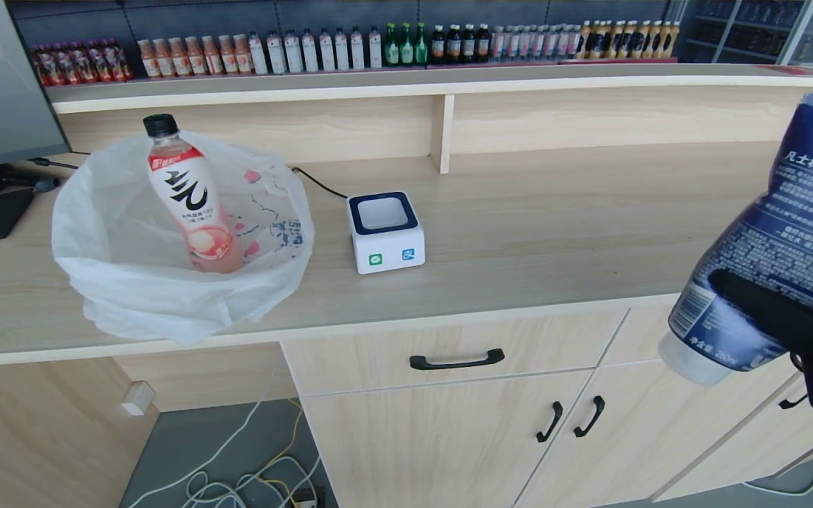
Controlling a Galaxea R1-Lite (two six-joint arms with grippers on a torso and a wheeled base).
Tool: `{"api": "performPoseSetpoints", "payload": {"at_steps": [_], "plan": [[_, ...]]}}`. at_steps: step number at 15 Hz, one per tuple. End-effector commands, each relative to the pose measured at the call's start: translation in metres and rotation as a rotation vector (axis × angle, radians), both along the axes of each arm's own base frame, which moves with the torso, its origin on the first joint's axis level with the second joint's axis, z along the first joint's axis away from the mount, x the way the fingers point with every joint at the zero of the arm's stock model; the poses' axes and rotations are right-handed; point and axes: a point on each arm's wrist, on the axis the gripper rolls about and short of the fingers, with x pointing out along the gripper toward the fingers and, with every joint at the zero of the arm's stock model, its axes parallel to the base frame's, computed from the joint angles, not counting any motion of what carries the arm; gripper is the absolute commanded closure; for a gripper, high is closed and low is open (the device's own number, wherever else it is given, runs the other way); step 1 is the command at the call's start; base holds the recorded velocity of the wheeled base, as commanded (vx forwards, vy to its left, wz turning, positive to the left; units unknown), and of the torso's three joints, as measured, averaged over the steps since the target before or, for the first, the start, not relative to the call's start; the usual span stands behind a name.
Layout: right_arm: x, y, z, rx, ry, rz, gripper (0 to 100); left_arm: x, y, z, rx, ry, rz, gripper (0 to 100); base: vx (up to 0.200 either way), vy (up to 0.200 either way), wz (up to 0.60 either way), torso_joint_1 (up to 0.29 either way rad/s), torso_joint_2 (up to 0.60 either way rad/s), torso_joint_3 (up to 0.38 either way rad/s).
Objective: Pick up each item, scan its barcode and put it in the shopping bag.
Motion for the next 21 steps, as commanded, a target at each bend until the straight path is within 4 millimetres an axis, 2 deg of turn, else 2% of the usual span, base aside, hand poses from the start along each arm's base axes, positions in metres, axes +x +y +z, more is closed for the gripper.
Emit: {"api": "performPoseSetpoints", "payload": {"at_steps": [1,4,8,12,17,21], "plan": [[0.026,0.000,-0.020,-0.079,0.041,-0.064,100,0.000,0.000,0.000,-0.001,0.000,0.001,0,0.000,0.000,0.00,0.000,0.00,0.000],[0.032,0.002,-0.029,-0.169,-0.009,-0.188,100,0.000,0.000,0.000,-0.002,0.000,0.001,0,0.000,0.000,0.00,0.000,0.00,0.000],[0.029,0.014,-0.023,-0.109,-0.013,-0.482,100,0.000,0.000,0.000,-0.002,0.000,0.001,0,0.000,0.000,0.00,0.000,0.00,0.000],[0.040,0.020,0.004,0.010,-0.078,-0.678,100,0.000,0.000,0.000,-0.005,0.000,0.001,0,0.000,0.000,0.00,0.000,0.00,0.000],[0.034,0.020,-0.003,-0.004,-0.046,-0.682,100,0.000,0.000,0.000,-0.007,0.001,0.001,0,0.000,0.160,0.00,-0.003,0.00,0.004],[0.034,0.026,-0.001,0.007,-0.055,-0.646,100,0.000,0.000,0.000,-0.007,0.001,0.001,0,0.000,0.200,0.00,0.001,0.01,0.001]]}}
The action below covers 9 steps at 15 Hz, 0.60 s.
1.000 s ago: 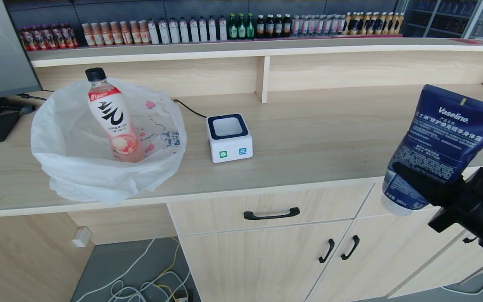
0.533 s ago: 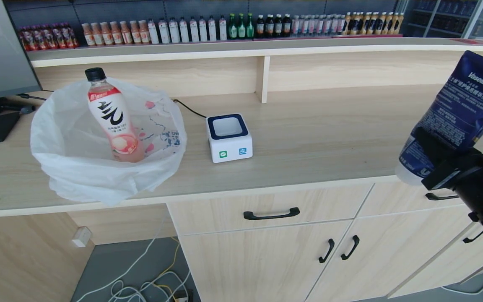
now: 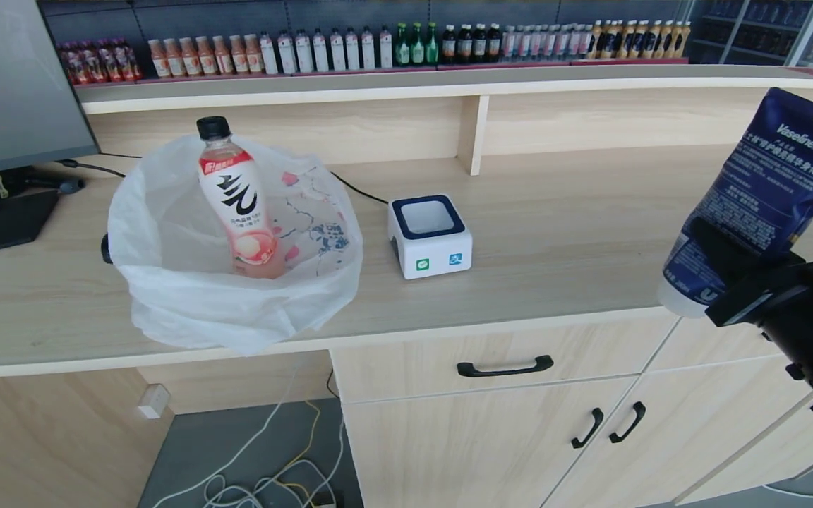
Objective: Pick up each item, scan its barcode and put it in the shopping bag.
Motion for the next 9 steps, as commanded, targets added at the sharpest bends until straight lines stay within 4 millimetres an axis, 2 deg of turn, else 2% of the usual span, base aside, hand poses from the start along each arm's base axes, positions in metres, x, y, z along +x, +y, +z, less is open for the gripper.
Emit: {"api": "performPoseSetpoints", "payload": {"at_steps": [1,5,9], "plan": [[-0.0001,0.0007,0.0019,0.003,-0.008,0.004,100,0.0000,0.0000,0.0000,0.000,-0.001,0.000,0,0.000,0.200,0.00,0.007,0.01,0.007],[-0.0046,0.0014,0.0015,0.004,-0.009,0.053,100,0.0000,0.0000,0.0000,-0.005,-0.001,0.000,0,0.000,0.200,0.00,0.005,0.00,0.006],[0.0004,0.0031,0.0027,-0.012,-0.016,0.046,100,0.0000,0.0000,0.0000,-0.005,-0.001,0.000,0,0.000,0.200,0.00,0.000,0.00,0.004]]}}
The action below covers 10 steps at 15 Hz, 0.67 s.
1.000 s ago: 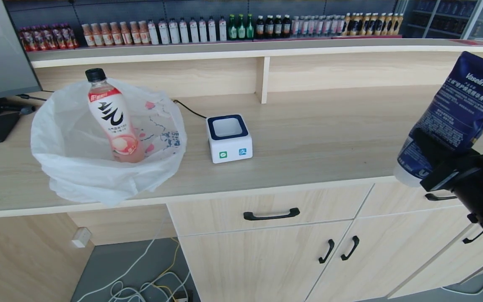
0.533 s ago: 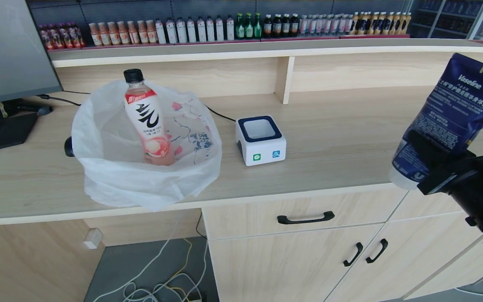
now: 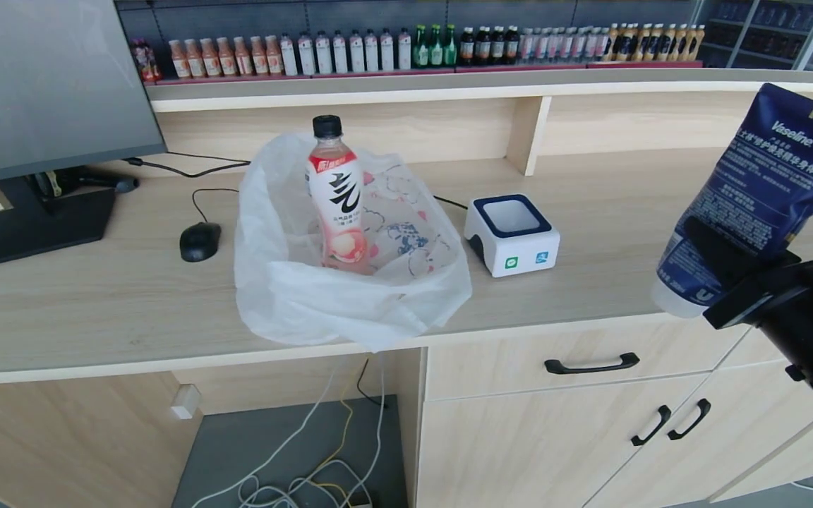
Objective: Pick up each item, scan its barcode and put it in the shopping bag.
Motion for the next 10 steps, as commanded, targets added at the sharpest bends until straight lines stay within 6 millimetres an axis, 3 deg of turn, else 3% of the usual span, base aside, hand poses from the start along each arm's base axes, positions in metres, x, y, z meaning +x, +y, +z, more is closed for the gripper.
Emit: {"api": "performPoseSetpoints", "payload": {"at_steps": [1,7,10], "plan": [[0.006,0.003,0.005,-0.002,-0.022,0.001,100,0.000,0.000,0.000,0.001,-0.002,0.000,0,0.000,0.200,0.00,0.002,0.00,0.007],[0.012,0.004,0.015,-0.043,-0.074,-0.025,100,0.000,0.000,0.000,0.007,-0.002,0.000,0,0.000,0.000,0.00,0.000,0.00,0.000],[0.023,0.009,0.025,-0.155,-0.078,-0.031,100,0.000,0.000,0.000,0.007,-0.002,0.000,0,0.000,0.000,0.00,0.000,0.00,0.000]]}}
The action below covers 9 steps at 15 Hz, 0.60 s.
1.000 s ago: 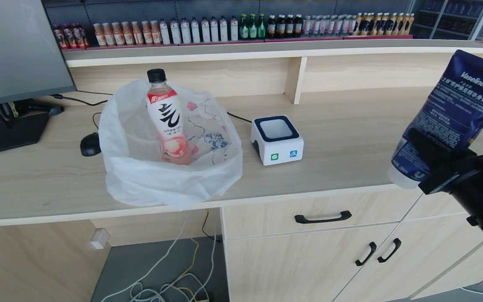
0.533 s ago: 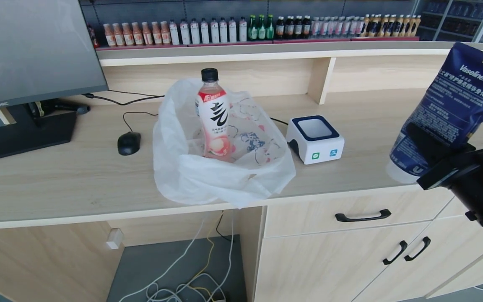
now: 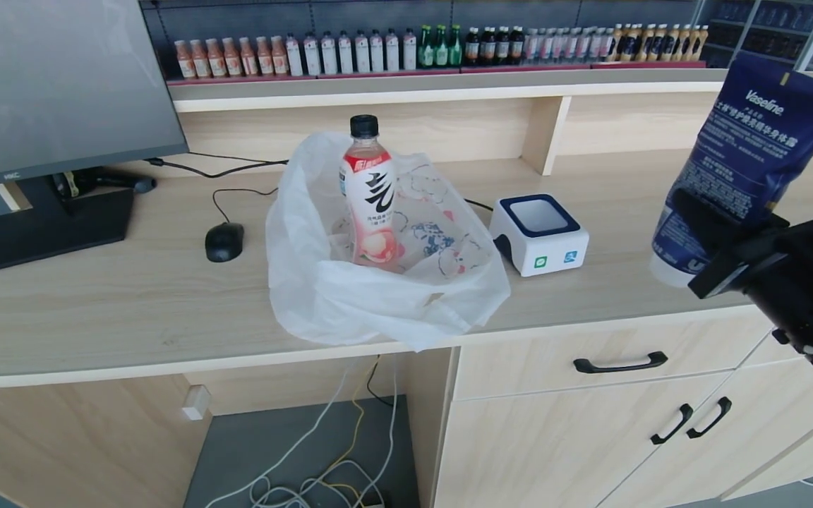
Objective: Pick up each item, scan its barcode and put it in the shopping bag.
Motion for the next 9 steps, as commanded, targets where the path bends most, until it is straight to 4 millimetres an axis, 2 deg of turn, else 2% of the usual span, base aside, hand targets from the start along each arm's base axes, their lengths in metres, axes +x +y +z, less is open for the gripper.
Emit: {"api": "performPoseSetpoints", "payload": {"at_steps": [1,4,7,9], "plan": [[0.007,0.003,0.011,-0.036,-0.025,0.010,100,0.000,0.000,0.000,0.000,0.000,0.000,0,0.000,0.000,0.00,0.000,0.00,0.000],[0.032,0.012,0.034,-0.104,-0.041,0.022,100,0.000,0.000,0.000,0.000,0.000,-0.002,0,0.000,0.000,0.00,0.000,0.00,0.000],[0.057,0.019,0.039,-0.195,-0.076,0.054,100,0.000,0.000,0.000,0.000,0.000,0.000,0,0.000,0.000,0.00,0.000,0.00,0.000],[0.063,0.017,0.041,-0.268,-0.116,0.040,100,0.000,0.000,0.000,0.000,0.000,0.000,0,0.000,0.000,0.00,0.000,0.00,0.000]]}}
